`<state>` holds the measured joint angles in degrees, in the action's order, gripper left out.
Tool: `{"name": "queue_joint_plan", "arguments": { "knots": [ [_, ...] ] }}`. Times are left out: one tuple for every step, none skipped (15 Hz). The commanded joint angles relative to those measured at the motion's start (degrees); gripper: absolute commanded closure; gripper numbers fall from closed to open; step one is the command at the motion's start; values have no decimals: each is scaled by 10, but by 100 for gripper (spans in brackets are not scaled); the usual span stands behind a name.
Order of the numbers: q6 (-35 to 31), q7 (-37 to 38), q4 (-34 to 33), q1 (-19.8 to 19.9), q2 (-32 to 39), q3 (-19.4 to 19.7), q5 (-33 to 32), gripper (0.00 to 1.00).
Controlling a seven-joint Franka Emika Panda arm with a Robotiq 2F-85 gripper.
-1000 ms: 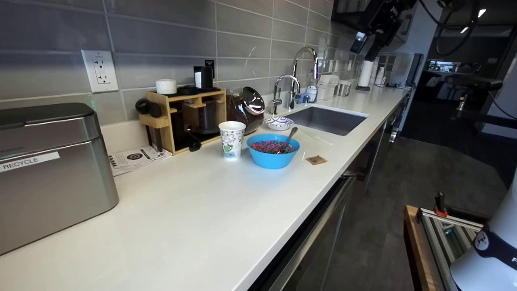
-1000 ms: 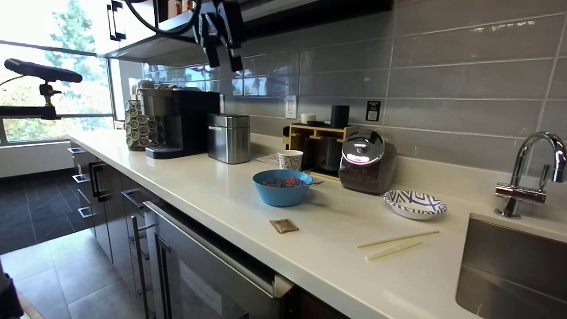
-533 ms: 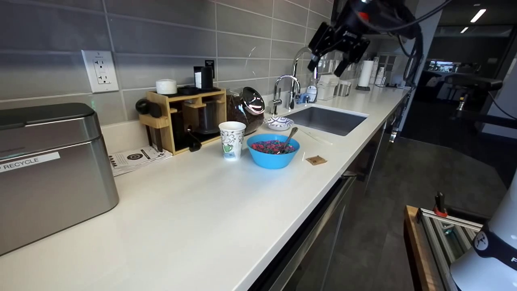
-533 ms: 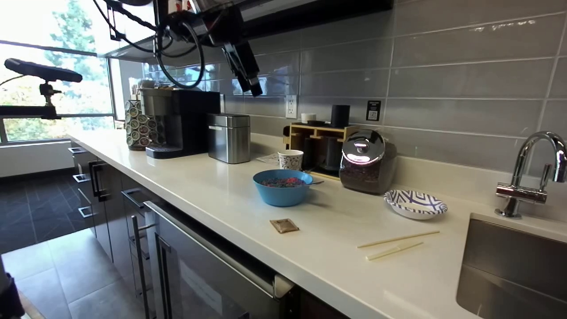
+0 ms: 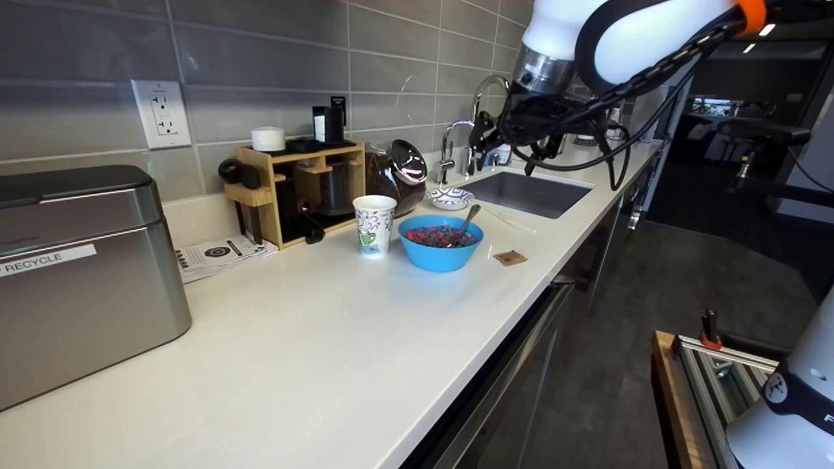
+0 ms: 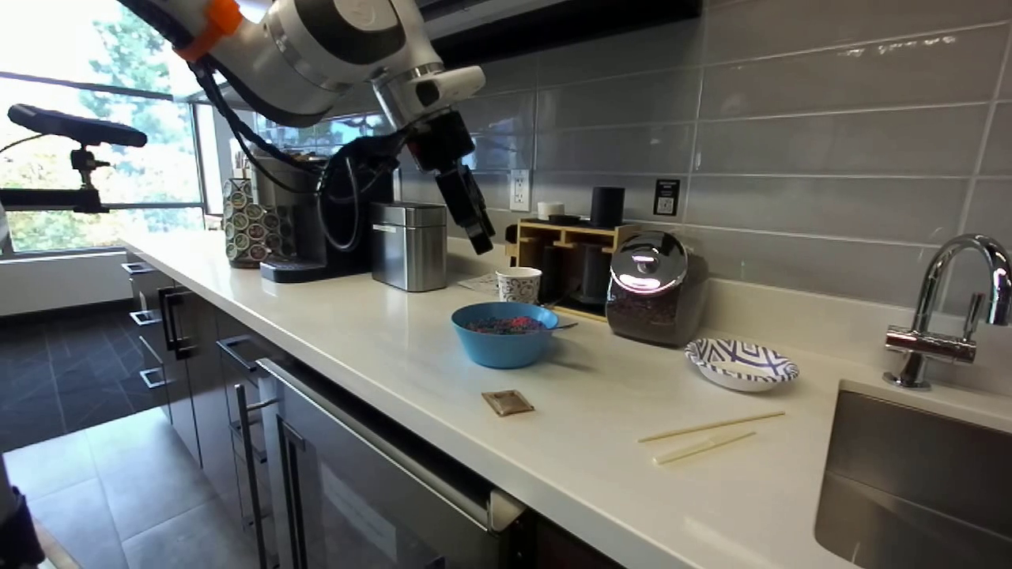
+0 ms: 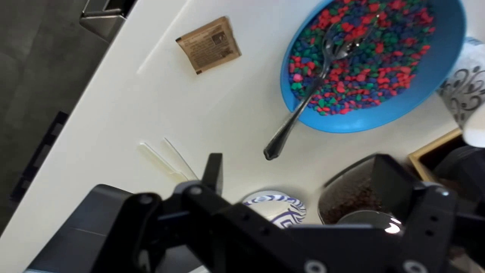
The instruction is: Use the spoon to get some cereal from the blue bowl and put it in the coffee cup on the left.
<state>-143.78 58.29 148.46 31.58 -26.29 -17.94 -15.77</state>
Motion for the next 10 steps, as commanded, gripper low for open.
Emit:
{"name": "queue_joint_plan", "arguments": {
  "knots": [
    [3, 32, -3, -29, 17, 31, -33, 0],
    [1, 38, -4, -26, 24, 29, -35, 0],
    [1, 40, -5, -26, 27, 30, -35, 0],
    [1, 41, -6, -25, 27, 29, -35, 0],
    [1, 42, -7, -25, 27, 29, -35, 0],
    [-5, 65, -10, -16, 35, 21, -40, 0],
    [17, 88, -15, -15, 45, 18, -44, 0],
    [54, 142, -24, -8, 51, 8, -59, 0],
    [60, 173, -25, -15, 65, 13, -66, 0],
    [73, 208, -25, -20, 74, 13, -84, 0]
  ]
}}
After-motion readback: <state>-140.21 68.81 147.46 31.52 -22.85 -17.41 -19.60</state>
